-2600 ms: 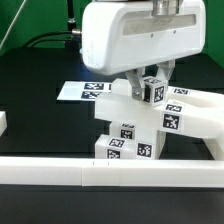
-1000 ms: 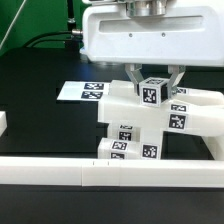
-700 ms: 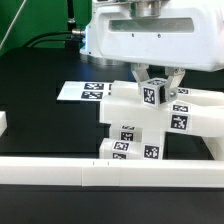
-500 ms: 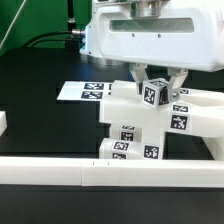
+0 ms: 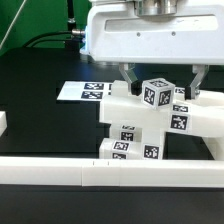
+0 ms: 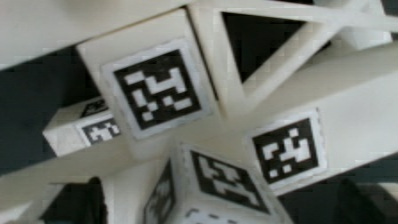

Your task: Assemble chair

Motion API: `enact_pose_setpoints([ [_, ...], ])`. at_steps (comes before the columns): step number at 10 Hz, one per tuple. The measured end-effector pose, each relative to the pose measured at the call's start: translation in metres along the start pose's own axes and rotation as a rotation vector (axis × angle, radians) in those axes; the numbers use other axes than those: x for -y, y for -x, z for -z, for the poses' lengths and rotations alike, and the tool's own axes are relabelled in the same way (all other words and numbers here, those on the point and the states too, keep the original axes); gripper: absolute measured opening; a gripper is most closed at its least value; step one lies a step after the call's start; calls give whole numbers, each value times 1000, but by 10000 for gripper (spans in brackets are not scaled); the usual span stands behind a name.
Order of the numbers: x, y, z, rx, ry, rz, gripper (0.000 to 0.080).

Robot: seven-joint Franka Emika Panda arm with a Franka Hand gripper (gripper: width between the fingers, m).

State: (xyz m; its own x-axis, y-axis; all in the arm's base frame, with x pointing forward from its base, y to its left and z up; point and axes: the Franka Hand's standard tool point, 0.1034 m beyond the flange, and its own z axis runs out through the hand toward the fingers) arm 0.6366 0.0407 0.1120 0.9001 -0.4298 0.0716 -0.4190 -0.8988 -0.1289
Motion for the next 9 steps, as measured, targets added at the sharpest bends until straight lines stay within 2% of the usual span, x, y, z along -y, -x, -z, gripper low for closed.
enact_pose_setpoints([
  [2,-1,0,0,0,7,153,649],
  [3,-3,0,0,2,31,329,649],
  [7,-2,-4,4,17,71,746,649],
  [9,-2,-4,4,14,71,845,649],
])
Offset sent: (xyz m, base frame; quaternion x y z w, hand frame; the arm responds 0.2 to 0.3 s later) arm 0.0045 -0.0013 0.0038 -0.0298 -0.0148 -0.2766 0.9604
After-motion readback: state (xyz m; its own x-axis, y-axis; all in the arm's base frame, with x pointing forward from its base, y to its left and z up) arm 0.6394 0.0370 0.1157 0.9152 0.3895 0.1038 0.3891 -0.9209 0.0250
